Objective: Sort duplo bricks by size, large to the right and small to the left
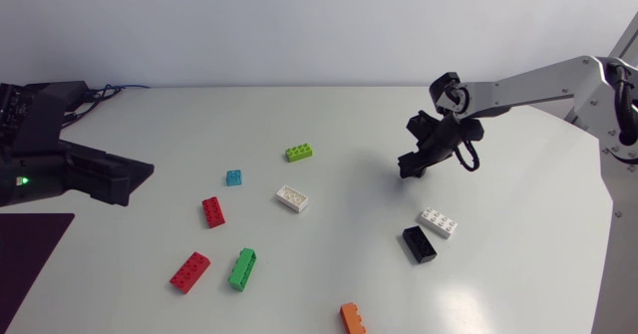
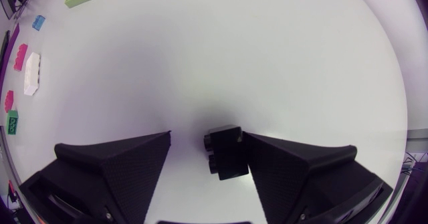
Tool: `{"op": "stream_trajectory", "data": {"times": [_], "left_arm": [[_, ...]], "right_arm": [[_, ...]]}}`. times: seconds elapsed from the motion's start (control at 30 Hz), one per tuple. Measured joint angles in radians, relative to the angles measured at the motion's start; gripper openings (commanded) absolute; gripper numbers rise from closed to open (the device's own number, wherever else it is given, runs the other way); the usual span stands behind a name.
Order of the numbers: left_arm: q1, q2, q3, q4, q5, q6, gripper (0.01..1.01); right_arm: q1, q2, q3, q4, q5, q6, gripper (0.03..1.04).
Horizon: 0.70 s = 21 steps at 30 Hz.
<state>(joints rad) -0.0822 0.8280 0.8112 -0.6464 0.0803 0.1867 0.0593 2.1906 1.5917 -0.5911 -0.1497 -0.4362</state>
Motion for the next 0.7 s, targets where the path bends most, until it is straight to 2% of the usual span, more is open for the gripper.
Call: {"op": "stream_trajectory", "data": {"times": [0.03,0.23,0.37,0.53,0.7], "left_arm": [[0.0,-0.004,-0.002,0.0,0.0,0.0,0.984],[0.0,-0.026,-0.002,0.0,0.0,0.0,0.984],[0.0,-0.028,-0.003,0.0,0.0,0.0,0.984],[0.0,-0.028,-0.003,0.0,0.0,0.0,0.984],[0.002,-0.028,-0.003,0.0,0.003,0.0,0.984]], "right_arm": [[0.0,0.0,0.0,0.003,0.0,0.002,0.21],[0.0,-0.003,-0.008,0.018,0.025,0.016,0.05],[0.0,-0.012,-0.025,0.043,0.073,0.037,0.05],[0.023,-0.037,-0.052,0.044,0.075,0.052,0.05],[0.162,-0.071,-0.052,0.0,0.046,0.061,0.05]]}}
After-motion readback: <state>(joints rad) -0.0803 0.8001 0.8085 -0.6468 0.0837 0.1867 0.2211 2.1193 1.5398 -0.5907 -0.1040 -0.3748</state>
